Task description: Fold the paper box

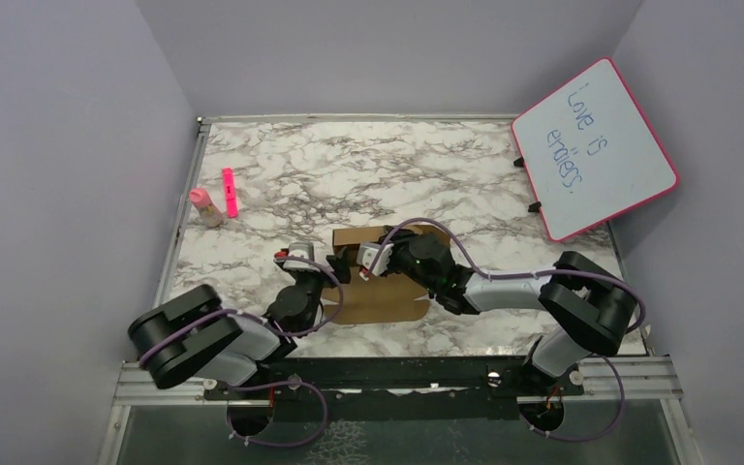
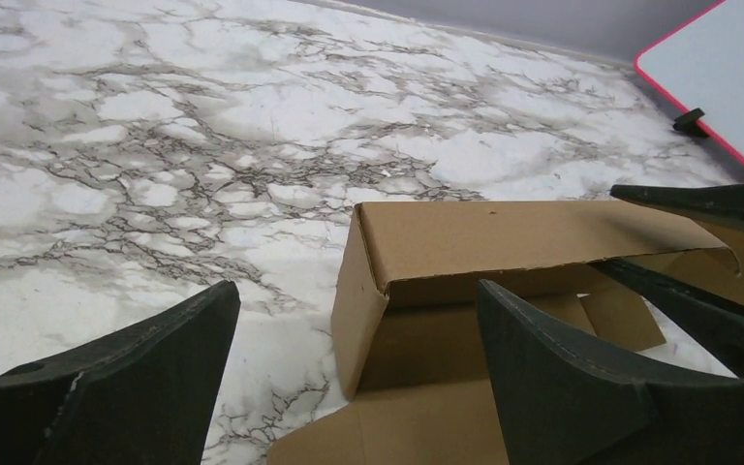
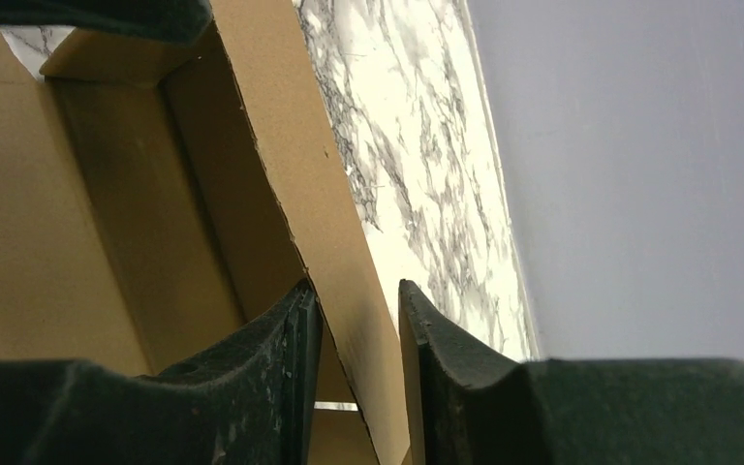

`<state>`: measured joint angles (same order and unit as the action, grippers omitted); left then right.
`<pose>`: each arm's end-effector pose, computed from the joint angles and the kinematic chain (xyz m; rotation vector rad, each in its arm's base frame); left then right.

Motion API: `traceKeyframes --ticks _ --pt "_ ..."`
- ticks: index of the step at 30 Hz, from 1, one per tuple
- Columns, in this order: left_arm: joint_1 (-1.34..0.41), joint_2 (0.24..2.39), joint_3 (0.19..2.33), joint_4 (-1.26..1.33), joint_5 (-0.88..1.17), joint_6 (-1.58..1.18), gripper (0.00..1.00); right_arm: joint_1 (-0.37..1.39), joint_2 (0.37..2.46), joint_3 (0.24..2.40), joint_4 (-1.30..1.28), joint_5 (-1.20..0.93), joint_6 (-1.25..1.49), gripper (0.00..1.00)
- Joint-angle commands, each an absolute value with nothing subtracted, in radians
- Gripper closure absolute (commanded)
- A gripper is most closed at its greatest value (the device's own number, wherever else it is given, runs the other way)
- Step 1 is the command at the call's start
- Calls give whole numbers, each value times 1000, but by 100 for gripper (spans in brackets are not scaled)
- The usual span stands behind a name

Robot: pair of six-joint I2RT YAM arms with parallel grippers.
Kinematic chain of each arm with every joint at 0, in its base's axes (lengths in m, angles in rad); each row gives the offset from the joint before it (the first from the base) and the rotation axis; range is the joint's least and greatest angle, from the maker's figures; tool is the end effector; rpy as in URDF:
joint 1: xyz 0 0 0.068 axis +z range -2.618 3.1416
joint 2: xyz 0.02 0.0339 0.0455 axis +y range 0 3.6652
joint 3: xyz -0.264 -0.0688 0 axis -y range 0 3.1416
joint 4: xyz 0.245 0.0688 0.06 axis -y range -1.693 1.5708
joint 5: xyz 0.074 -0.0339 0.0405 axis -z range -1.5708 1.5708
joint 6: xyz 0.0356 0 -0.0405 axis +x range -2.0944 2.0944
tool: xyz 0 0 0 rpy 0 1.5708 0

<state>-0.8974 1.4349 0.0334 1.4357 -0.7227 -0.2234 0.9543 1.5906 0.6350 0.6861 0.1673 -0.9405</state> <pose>0.1340 -0.1302 0.1471 -0.0557 1.5536 -0.3328 0.1903 0.2583 0.1829 -1.4216 1.1664 -0.1442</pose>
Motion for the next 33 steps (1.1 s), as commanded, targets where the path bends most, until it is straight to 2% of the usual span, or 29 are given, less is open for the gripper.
traceKeyframes --ticks 1,7,11,12,13,14,15,25,29,33 --pt "-901 1177 32 1046 -708 -371 8 953 1540 616 698 130 -921 59" --pt "-889 814 78 651 -718 -409 3 952 1532 623 646 87 -903 53" --pt "-845 722 146 471 -669 -450 1 953 1539 629 614 59 -870 45" --pt "-830 722 166 440 -647 -461 1 952 1540 630 603 54 -865 41" --pt "-814 727 186 410 -624 -478 1 952 1539 630 595 52 -863 18" --pt "-797 738 208 382 -605 -497 1 953 1538 632 586 51 -859 2" --pt "-776 748 227 360 -578 -508 1 952 1534 636 573 46 -856 0" --pt "-583 864 381 241 -289 -605 1 952 1402 666 411 28 -719 0" --pt "-547 917 434 201 -220 -620 1 952 1318 690 364 117 -556 0" --pt "-474 994 468 193 -82 -673 1 953 1270 791 216 316 -290 0"
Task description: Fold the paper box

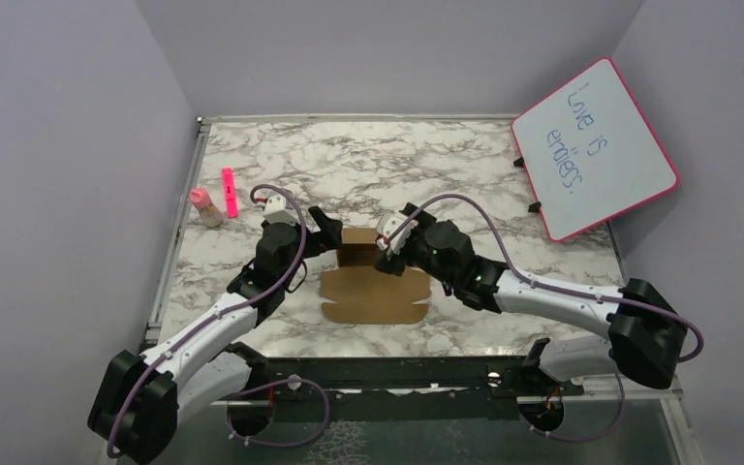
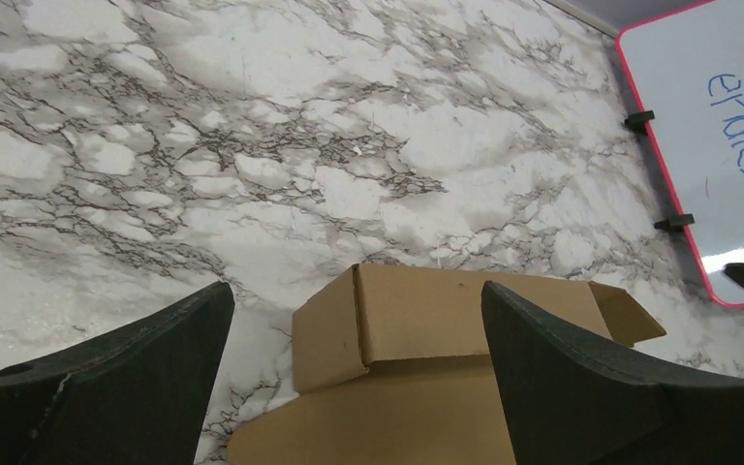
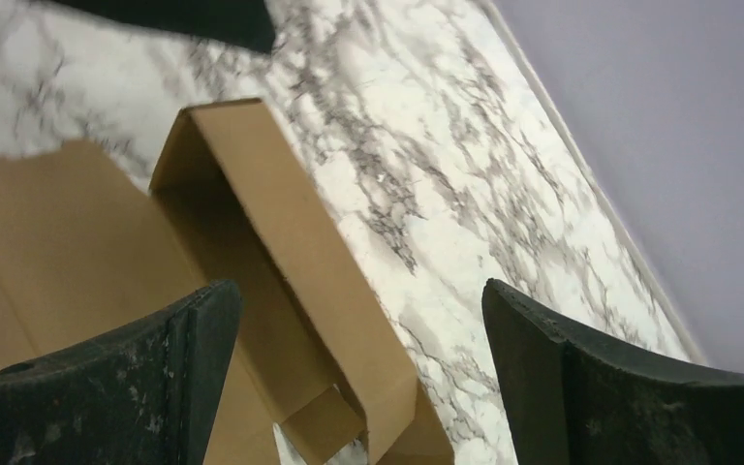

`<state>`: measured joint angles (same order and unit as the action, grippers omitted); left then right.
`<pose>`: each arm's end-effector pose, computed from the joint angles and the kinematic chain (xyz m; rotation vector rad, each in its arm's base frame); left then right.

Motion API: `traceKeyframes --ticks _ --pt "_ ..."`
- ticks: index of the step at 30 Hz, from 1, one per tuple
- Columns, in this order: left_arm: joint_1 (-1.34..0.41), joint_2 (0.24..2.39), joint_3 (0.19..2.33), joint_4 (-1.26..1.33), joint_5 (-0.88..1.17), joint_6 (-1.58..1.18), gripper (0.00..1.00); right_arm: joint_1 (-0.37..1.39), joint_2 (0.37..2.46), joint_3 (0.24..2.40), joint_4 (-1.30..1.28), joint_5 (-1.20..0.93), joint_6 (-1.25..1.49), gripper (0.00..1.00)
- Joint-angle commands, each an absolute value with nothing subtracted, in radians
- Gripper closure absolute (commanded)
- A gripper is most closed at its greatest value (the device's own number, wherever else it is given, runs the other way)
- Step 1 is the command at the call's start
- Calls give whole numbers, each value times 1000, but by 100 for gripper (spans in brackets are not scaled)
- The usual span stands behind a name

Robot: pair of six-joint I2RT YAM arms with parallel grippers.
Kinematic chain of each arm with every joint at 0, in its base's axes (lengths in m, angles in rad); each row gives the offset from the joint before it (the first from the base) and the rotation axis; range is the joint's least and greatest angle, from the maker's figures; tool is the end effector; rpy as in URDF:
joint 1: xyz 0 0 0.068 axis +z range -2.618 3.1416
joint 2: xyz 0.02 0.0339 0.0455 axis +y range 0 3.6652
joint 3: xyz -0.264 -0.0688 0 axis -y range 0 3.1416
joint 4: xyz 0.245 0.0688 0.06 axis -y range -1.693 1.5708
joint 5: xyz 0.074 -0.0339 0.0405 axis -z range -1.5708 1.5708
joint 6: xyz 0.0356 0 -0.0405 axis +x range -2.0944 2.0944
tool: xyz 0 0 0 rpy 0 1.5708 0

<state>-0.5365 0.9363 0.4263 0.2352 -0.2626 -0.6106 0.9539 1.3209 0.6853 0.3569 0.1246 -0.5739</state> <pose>0.1860 -0.0999 0.2295 -0.2552 1.8555 -0.5588 0.1729 0.2361 0.2421 -1.2155 1.3946 0.1499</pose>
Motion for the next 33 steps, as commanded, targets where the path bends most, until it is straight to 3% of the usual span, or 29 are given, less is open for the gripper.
traceKeyframes --ticks 1,6,13,22,33 --pt "-455 1009 476 197 -41 -684 1 953 1261 808 189 343 -255 0" --pt "-417 1064 525 162 40 -680 1 951 1242 892 8 411 22 0" --pt "-410 1121 523 193 86 -686 3 950 1203 855 -153 567 484 0" --pt "-410 1178 520 258 110 -689 12 890 1267 791 -73 537 722 16" --pt "-410 1222 495 338 136 -706 23 757 1315 708 139 323 756 40"
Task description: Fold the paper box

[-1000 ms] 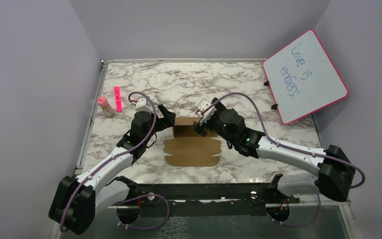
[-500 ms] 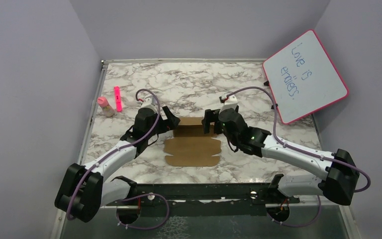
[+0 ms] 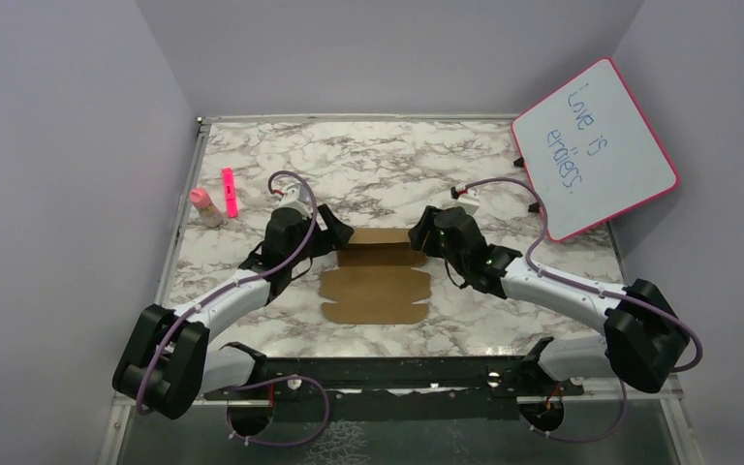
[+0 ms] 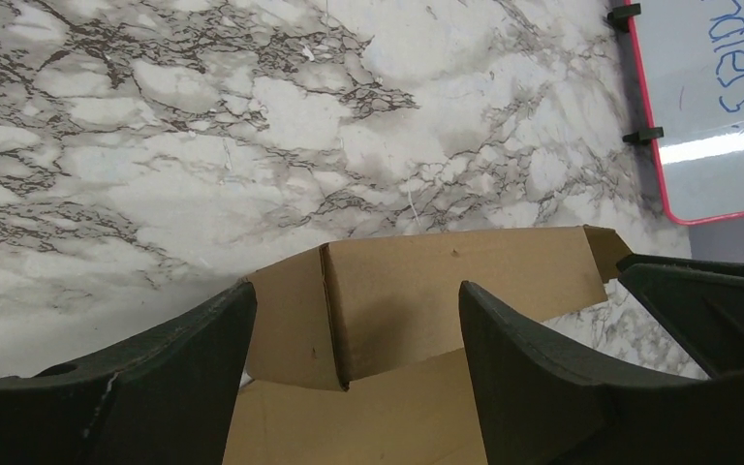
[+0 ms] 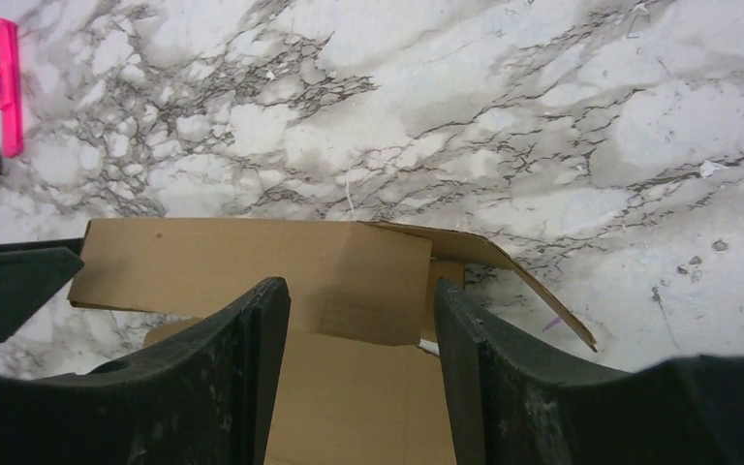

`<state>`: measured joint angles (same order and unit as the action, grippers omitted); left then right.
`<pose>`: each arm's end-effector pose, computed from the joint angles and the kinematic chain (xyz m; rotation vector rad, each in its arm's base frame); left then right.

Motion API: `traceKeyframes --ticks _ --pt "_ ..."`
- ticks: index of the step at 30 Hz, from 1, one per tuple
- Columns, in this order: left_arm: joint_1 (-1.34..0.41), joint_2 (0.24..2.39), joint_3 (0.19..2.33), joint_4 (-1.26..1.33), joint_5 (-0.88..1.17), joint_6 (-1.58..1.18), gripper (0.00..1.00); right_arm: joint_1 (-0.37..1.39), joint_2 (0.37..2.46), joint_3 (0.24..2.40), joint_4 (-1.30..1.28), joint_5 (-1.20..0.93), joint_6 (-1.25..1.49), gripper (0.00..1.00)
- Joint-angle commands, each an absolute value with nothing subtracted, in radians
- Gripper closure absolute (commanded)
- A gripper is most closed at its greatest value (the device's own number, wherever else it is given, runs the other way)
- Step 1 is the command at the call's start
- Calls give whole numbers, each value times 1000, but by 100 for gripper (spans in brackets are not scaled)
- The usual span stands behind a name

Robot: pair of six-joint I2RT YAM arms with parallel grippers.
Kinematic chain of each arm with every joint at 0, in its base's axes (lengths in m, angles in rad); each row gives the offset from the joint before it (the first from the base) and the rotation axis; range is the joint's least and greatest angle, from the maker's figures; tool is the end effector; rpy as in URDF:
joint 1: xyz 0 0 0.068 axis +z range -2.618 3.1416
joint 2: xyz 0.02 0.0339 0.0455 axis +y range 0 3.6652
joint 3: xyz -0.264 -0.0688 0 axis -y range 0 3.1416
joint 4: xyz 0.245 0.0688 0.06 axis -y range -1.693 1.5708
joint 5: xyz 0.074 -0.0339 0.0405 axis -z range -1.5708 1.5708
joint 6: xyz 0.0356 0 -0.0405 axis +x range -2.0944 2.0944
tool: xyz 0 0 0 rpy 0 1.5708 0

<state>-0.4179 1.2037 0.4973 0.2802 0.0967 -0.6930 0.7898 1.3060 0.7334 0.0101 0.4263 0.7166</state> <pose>0.2273 -0.1047 0.2013 -0.2217 2.0765 -0.7949 0.2071 0.1880 0.2292 0.1734 2.1038 0.4600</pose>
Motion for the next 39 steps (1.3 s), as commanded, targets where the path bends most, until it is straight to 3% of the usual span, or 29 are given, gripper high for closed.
traceKeyframes --ticks 1,13,19,27,32,33,39 --pt "-410 1222 493 343 138 -707 25 752 1319 704 151 305 755 42" --pt "-412 1213 447 385 173 -742 37 725 1400 691 203 153 802 53" --pt "-411 1183 426 385 155 -749 39 713 1467 709 293 62 791 61" --pt "-411 1130 382 386 87 -762 38 690 1572 799 380 -32 737 62" --pt "-412 1063 359 343 11 -765 32 663 1594 841 377 -64 697 61" --pt "-411 1005 372 253 -61 -747 22 643 1562 827 367 -68 678 55" --pt "-411 925 425 98 -144 -703 9 611 1463 750 362 -36 644 42"
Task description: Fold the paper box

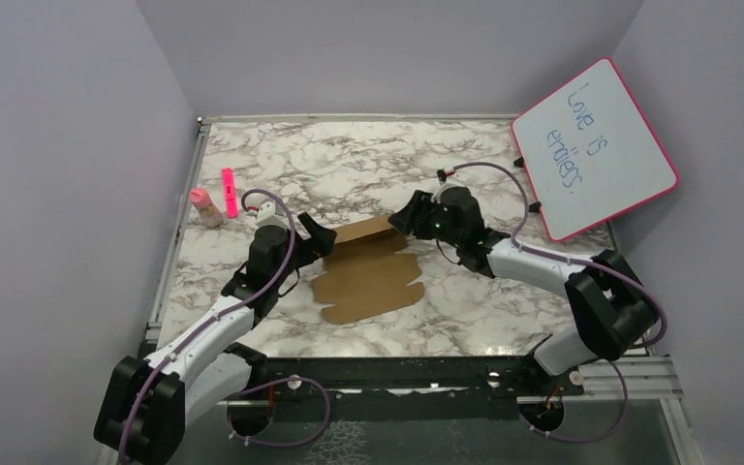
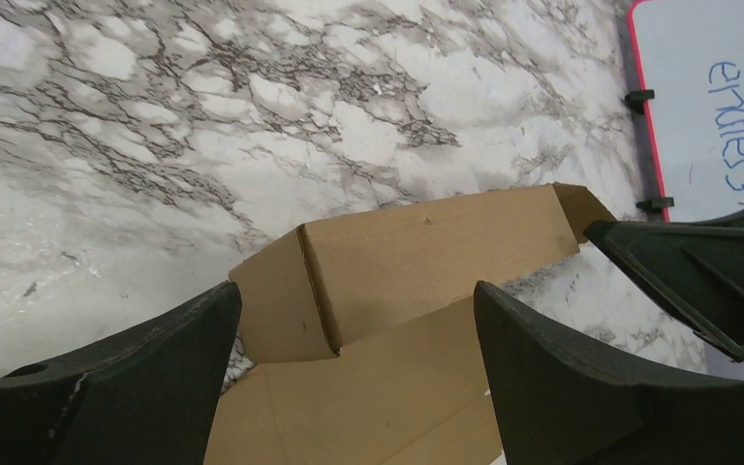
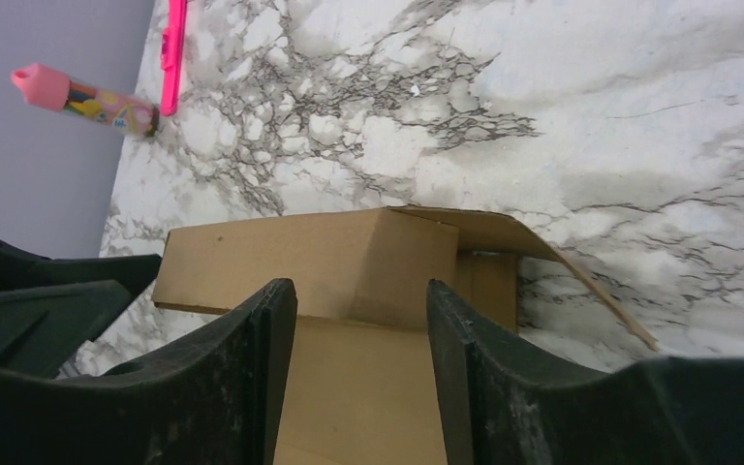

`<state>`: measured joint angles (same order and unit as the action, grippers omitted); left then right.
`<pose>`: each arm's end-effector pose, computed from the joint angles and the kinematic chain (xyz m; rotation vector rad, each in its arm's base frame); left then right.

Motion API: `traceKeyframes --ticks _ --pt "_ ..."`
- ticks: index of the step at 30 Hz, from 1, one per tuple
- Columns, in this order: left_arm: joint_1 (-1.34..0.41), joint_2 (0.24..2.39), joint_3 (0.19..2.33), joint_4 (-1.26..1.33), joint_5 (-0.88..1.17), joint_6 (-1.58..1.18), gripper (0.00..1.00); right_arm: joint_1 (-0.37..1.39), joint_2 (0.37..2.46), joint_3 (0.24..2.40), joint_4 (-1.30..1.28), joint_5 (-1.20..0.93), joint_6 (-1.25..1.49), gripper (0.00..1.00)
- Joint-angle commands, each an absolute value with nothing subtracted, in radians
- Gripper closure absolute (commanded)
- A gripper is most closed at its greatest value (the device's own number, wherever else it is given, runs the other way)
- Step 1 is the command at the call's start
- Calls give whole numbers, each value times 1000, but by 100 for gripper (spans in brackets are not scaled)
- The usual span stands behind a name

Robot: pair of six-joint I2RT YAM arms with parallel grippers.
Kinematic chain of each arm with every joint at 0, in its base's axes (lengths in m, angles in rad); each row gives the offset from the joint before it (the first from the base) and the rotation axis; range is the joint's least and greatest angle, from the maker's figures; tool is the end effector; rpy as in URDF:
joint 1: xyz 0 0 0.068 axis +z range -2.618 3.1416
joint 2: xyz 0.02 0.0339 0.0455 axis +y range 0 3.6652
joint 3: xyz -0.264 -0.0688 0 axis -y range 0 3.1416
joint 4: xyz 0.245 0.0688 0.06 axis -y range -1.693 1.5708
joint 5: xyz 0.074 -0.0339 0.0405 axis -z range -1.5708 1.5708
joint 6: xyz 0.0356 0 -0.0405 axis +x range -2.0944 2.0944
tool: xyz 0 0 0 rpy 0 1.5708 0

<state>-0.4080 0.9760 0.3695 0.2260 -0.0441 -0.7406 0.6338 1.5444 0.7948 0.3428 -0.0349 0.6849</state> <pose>0.1927 -0.0816 0.2011 -0.3640 1.9865 -0.7053 0.2683 0.1987 0.2110 0.0294 2.0882 0.8706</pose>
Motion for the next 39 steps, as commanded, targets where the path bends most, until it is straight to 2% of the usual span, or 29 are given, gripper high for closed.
traceKeyframes --ticks 1,9,17,27,39 --pt "-411 918 435 80 -150 -696 8 606 1449 738 365 -28 639 41" --pt "-411 960 611 -86 -119 -582 5 598 1410 613 435 40 655 42" --pt "-416 1237 933 -239 102 -387 6 600 1477 572 556 42 681 51" --pt "-517 1529 1214 -340 188 -227 6 599 1596 525 732 40 630 56" --pt "-552 1641 1226 -371 239 -148 7 598 1726 532 830 -30 618 63"
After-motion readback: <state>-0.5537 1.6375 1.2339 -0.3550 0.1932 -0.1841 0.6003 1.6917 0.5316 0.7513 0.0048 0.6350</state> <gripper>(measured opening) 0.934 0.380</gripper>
